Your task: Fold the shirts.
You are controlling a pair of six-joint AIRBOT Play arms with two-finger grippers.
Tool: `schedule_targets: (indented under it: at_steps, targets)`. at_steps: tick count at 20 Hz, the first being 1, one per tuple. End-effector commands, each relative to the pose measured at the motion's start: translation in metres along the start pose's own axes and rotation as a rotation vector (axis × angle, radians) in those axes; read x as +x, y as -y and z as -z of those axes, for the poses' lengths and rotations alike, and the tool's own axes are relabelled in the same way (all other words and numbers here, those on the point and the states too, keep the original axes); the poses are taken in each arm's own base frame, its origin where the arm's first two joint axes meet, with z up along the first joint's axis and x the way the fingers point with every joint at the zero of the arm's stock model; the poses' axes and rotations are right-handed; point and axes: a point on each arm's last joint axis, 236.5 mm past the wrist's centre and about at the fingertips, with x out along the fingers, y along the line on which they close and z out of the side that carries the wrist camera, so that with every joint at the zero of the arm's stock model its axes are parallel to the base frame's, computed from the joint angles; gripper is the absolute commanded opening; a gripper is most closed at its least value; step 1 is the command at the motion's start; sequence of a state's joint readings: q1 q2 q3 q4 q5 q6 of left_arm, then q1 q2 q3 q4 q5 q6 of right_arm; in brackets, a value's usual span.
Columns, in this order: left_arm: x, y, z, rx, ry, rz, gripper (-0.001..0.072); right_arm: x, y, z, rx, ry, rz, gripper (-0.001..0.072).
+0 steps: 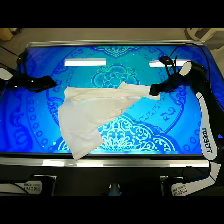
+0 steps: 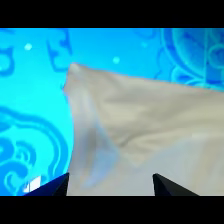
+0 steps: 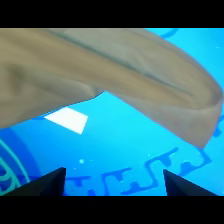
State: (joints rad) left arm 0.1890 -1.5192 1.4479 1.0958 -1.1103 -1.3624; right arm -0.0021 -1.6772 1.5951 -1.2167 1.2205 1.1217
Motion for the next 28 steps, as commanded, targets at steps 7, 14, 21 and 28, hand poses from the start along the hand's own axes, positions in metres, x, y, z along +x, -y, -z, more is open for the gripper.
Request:
schedule_targets:
  at_steps: [7,14,21,28]
  targets:
    - [0.028,-0.031,0.222,-0.293,-0.468,0.09,0.061,0.079,-0.135,0.047,0.031,-0.126,-0.425,0.0715]
    - [0.061,-0.014,0.221,-0.217,-0.39,0.063,0.0605,0.107,-0.16,0.036,0.062,-0.099,-0.385,0.0717]
    - [0.07,-0.002,0.212,-0.158,-0.345,0.055,0.0028,0.126,-0.159,0.024,0.213,-0.069,-0.319,0.0715]
    - [0.047,0.009,0.19,-0.074,-0.25,0.067,0.0028,0.144,-0.181,0.018,0.275,-0.045,-0.301,0.002]
